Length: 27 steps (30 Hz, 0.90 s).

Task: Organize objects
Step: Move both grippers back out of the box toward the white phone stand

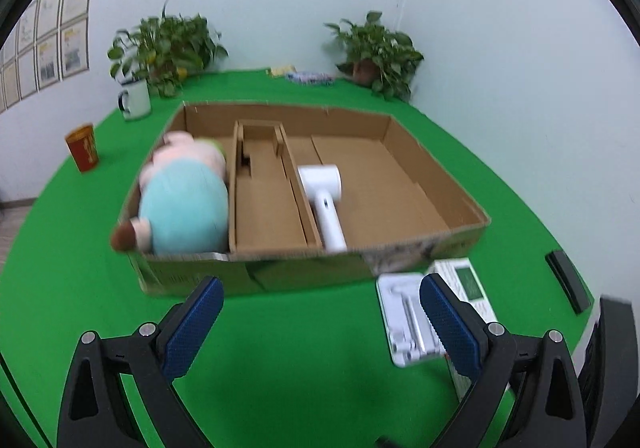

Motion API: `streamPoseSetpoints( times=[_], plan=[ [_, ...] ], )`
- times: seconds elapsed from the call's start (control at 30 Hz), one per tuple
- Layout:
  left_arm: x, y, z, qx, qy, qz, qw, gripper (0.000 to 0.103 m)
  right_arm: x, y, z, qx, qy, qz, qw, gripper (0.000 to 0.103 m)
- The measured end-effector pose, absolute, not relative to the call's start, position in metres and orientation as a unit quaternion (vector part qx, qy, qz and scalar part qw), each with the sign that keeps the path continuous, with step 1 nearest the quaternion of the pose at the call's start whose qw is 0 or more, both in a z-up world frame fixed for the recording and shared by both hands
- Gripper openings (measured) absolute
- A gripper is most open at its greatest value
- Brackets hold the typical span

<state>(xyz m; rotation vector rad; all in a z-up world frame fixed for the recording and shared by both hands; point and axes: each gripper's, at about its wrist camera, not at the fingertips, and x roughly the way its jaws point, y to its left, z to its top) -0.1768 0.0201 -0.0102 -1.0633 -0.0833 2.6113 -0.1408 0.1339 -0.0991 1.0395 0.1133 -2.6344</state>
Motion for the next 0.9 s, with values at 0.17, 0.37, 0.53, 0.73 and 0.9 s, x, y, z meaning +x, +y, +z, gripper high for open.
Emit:
streamPoseSetpoints(
  times=[0.17, 0.37, 0.53, 0.73, 0.9],
  plan=[
    [-0.181, 0.020, -0.046, -0.396, -0.050, 0.902, 0.162, 0.099, -0.150, 0.167, -0.111, 0.392, 0.033, -0.914, 0.101, 0.088],
    [-0.180, 0.017, -0.066, -0.395, -0.061, 0.902, 0.162, 0.099, -0.169, 0.201, -0.111, 0.399, 0.038, -0.915, 0.043, 0.088],
    [-0.186, 0.006, -0.065, -0.387, -0.063, 0.907, 0.156, 0.099, -0.154, 0.186, -0.097, 0.368, 0.001, -0.924, 0.108, 0.088],
    [-0.194, -0.002, -0.069, -0.397, -0.067, 0.902, 0.155, 0.099, -0.161, 0.159, -0.119, 0.400, -0.014, -0.904, 0.150, 0.088],
    [-0.197, 0.010, -0.086, -0.414, -0.085, 0.890, 0.173, 0.099, -0.162, 0.168, -0.126, 0.402, 0.000, -0.909, 0.107, 0.088]
  ],
)
